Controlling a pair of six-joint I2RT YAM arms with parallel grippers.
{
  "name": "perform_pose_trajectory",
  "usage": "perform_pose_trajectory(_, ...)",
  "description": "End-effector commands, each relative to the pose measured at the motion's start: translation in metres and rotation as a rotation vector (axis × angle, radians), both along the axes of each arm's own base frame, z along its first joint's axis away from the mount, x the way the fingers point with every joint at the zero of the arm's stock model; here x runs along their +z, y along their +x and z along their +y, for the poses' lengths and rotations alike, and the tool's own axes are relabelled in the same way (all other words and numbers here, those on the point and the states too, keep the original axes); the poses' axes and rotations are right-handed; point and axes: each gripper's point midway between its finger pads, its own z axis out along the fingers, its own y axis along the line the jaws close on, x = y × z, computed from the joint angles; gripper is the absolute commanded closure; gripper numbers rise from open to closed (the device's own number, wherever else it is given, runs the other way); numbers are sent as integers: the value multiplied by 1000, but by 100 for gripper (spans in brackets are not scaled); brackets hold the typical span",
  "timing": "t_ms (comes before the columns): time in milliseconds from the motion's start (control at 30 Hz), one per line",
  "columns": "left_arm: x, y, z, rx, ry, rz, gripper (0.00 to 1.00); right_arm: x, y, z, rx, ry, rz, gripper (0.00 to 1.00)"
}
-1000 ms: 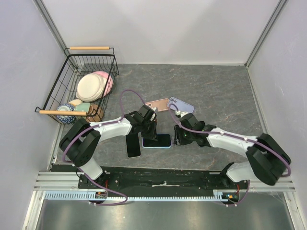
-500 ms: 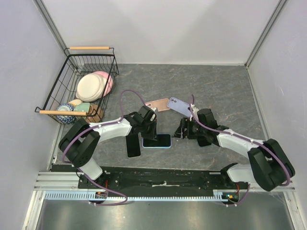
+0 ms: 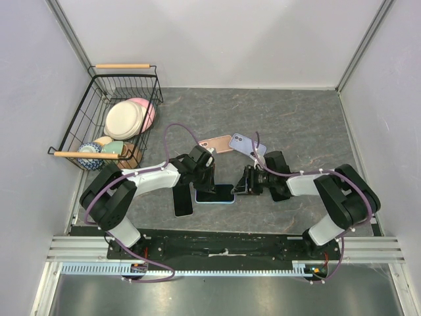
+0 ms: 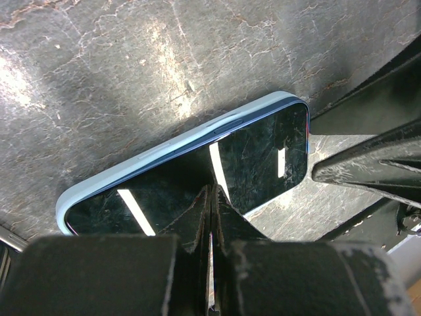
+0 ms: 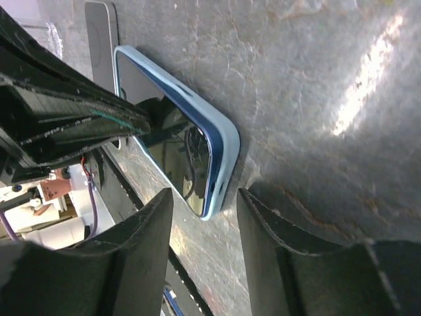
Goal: Put the phone into the phone case
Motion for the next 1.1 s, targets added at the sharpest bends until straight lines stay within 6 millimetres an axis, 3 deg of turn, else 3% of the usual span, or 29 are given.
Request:
perform_pose_trajectory(0, -23, -8, 27, -13, 131, -1, 98, -15, 17, -1, -46, -42, -6, 51)
perform_pose_trajectory(267, -24, -6, 27, -16, 141, -5, 98, -31, 34, -13, -141, -144, 3, 63)
perform_pose_trajectory(467, -22, -1, 22, -28, 146, -6, 98, -43, 42, -19, -166, -200, -4, 66)
perform_pose_trajectory(733, -19, 3, 12, -49, 135, 1, 98, -65, 27, -30, -108, -291, 56, 78)
perform_pose_trajectory(1067, -21, 6, -13, -80, 118, 24, 98, -79, 4, -46, -8, -548, 61, 80)
